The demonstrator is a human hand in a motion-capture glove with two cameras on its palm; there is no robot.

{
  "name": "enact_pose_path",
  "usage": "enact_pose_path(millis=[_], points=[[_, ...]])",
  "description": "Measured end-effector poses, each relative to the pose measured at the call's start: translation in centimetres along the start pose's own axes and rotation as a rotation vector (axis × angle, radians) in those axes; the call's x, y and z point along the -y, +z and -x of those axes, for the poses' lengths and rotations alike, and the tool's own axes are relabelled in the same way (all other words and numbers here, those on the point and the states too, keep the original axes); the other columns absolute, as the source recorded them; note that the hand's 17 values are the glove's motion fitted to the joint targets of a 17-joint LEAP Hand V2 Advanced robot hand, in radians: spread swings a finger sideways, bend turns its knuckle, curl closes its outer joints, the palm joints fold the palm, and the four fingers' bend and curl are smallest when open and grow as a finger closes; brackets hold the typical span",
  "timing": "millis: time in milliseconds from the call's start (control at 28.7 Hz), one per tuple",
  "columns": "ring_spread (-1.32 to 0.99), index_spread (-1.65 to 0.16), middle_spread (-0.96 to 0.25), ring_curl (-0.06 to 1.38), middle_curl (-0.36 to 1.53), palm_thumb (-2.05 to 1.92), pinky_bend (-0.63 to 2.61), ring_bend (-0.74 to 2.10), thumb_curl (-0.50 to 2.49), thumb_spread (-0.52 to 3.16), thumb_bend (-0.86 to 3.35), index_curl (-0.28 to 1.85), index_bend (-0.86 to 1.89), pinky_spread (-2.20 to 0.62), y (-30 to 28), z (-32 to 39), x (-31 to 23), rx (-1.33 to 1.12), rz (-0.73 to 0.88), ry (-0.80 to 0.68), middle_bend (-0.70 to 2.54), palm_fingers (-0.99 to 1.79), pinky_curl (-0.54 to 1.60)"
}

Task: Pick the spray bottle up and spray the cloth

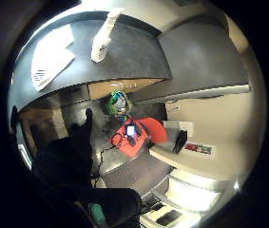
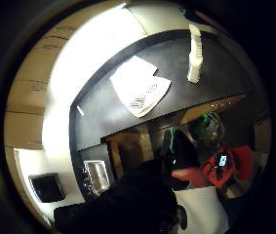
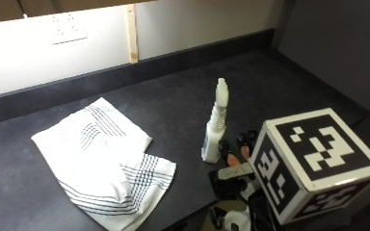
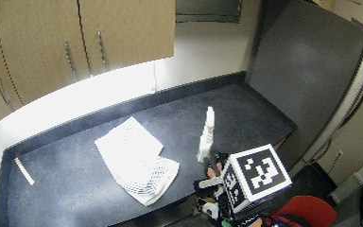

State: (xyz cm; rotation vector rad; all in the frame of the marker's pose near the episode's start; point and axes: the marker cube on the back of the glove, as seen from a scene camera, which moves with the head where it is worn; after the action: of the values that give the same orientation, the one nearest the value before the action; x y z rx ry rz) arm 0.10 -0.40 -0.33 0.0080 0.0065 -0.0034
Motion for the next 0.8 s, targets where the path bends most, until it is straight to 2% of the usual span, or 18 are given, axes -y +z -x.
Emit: enact_pose_path(millis=[313, 592, 801], points=[[0.09, -0.33, -0.02, 0.13, 0.13, 0.56, 0.33, 0.32, 0.22, 0.72, 0.28, 0.16, 0.18, 0.11, -0.8, -0.4, 0.9, -0.01, -0.053, -0.011, 0.2, 0.33, 0.11], [0.1, -0.37, -0.02, 0.17, 0.18, 0.48, 0.34, 0.33, 0.27, 0.92, 0.16, 0.19, 0.16, 0.14, 0.0, -0.1, 1.0, -0.034, -0.075, -0.045, 0.2, 0.31, 0.14], [0.11, -0.38, -0.01, 0.2, 0.21, 0.48, 0.35, 0.34, 0.3, 0.99, 0.11, 0.21, 0.15, 0.14, 1.4, 0.3, 0.5, 0.08, -0.059, -0.011, 0.2, 0.3, 0.16]])
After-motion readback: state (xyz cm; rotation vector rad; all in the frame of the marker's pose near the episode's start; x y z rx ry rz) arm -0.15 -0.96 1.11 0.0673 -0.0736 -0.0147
